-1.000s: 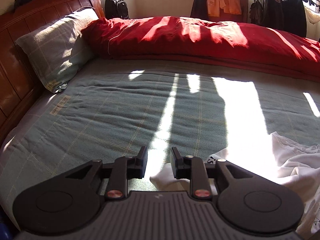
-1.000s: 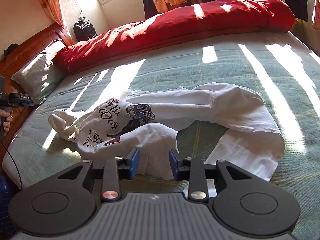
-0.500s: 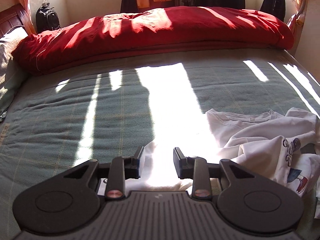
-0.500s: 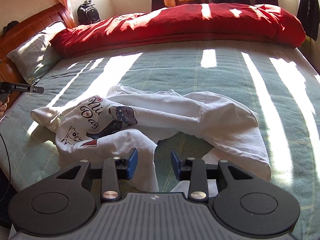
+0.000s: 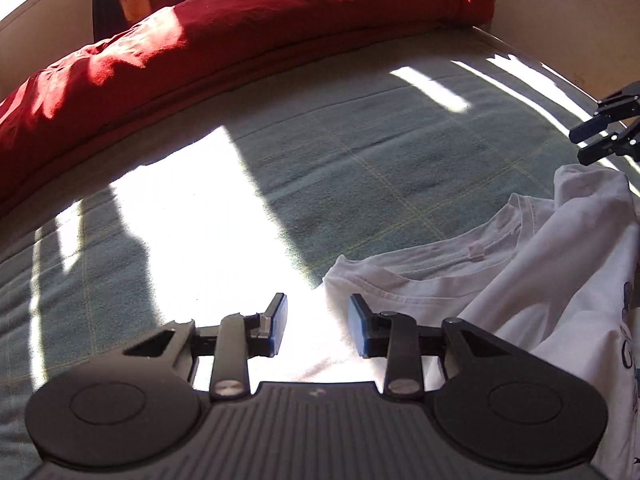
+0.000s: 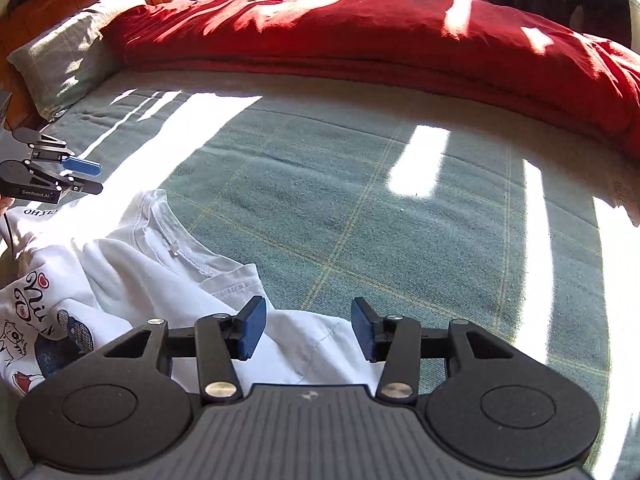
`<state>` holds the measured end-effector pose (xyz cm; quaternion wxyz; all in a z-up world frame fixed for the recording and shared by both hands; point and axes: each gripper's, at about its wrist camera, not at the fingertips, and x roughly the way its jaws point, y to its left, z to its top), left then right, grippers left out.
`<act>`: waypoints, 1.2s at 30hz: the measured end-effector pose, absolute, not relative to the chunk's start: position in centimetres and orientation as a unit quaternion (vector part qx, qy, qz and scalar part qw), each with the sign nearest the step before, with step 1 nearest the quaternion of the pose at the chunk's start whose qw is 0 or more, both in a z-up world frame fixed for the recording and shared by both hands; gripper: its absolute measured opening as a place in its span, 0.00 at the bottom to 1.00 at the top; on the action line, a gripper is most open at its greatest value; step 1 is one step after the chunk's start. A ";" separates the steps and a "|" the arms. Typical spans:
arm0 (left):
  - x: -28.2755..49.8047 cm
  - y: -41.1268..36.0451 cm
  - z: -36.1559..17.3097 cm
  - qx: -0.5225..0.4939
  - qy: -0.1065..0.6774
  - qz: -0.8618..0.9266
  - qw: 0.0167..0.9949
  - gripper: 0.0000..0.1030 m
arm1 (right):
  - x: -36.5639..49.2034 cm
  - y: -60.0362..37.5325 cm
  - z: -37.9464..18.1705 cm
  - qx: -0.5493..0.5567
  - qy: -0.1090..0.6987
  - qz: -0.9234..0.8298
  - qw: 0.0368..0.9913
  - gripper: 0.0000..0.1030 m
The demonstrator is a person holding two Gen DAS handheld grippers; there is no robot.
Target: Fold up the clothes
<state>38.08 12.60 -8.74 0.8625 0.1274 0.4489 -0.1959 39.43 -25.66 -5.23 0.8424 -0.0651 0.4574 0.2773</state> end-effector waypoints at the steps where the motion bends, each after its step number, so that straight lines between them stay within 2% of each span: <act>1: 38.7 12.5 -9.3 0.123 0.451 -0.202 0.861 0.33 | 40.3 -25.4 -5.9 -0.062 0.460 0.284 0.839 0.50; 7: 40.8 12.3 -12.1 0.107 0.472 -0.241 0.841 0.33 | 42.9 -23.2 -9.3 -0.065 0.475 0.332 0.812 0.50; 10: 40.5 12.5 -13.0 0.115 0.474 -0.247 0.837 0.38 | 42.1 -22.2 -10.4 -0.094 0.477 0.337 0.806 0.51; 12: 40.2 12.7 -13.0 0.115 0.478 -0.246 0.835 0.39 | 41.4 -21.8 -10.8 -0.120 0.472 0.335 0.807 0.55; 17: 38.5 11.6 -12.8 0.168 0.473 -0.244 0.830 0.39 | 39.7 -21.1 -10.7 -0.165 0.474 0.340 0.795 0.56; 19: 37.9 11.4 -12.8 0.172 0.474 -0.240 0.830 0.36 | 38.7 -20.4 -10.5 -0.186 0.471 0.342 0.792 0.56; 20: 37.7 11.3 -12.7 0.169 0.474 -0.238 0.831 0.28 | 38.2 -20.0 -10.5 -0.196 0.469 0.344 0.790 0.51; 21: 37.4 11.1 -12.5 0.168 0.475 -0.238 0.831 0.18 | 37.8 -19.7 -10.4 -0.206 0.467 0.345 0.788 0.37; 22: 36.9 10.7 -12.3 0.184 0.466 -0.231 0.834 0.13 | 37.3 -19.3 -10.3 -0.216 0.465 0.346 0.785 0.27; 23: 36.4 10.4 -12.0 0.200 0.458 -0.224 0.837 0.02 | 36.8 -18.9 -10.1 -0.227 0.461 0.347 0.784 0.15; 25: 35.4 9.7 -11.5 0.230 0.440 -0.210 0.842 0.00 | 35.9 -18.3 -9.7 -0.248 0.449 0.343 0.787 0.12; 32: 36.6 11.1 -9.0 0.205 0.401 -0.205 0.869 0.00 | 37.3 -18.3 -6.6 -0.272 0.387 0.295 0.830 0.11; 35: 38.2 12.0 -9.0 0.165 0.410 -0.230 0.867 0.16 | 38.9 -18.2 -6.2 -0.264 0.386 0.293 0.834 0.11; 36: 38.8 12.4 -9.5 0.158 0.416 -0.229 0.866 0.35 | 39.2 -18.2 -6.3 -0.262 0.390 0.295 0.832 0.11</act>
